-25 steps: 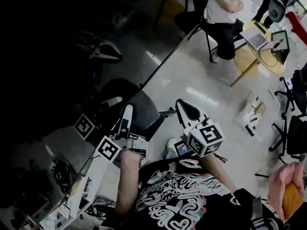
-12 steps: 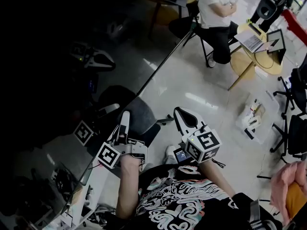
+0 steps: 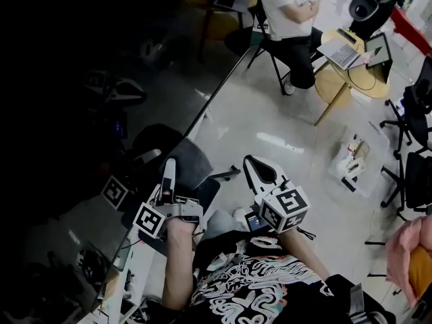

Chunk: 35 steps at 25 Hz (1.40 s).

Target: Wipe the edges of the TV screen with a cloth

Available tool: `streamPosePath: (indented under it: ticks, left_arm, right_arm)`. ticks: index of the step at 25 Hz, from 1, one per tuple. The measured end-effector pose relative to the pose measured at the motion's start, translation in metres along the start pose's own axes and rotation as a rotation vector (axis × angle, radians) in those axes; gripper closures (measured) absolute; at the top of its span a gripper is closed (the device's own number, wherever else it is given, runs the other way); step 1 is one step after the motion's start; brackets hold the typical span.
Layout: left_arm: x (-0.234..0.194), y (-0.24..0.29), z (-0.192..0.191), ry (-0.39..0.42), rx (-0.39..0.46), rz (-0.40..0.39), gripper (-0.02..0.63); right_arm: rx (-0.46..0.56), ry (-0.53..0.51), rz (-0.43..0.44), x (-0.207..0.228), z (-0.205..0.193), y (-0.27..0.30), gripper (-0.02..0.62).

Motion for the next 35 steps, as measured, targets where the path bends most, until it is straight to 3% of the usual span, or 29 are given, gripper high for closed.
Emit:
streamPosePath:
  ticks: [11,35]
  left_arm:
    - [-0.003,0.012,-0.012,-0.022,0.002,-0.012,0.468]
    - [-0.018,0.045,-0.020,-0.036,-0.065,0.004,0.467]
  right_arm:
    - [0.038,-0.003,-0.077,0.021,0.010,-0.024,0.563]
    - [0.017,-0.003,-0.121,0.037,0.012,-0.014,0.563]
Point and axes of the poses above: the fingertips, and each gripper's own axes: y forward along the fingers, x to its right, z out of its top, the point moved 8 cm from there along -y, backward along the fingers, and after that the axes turned 4 degrees about -z, right-handed, at the moved point
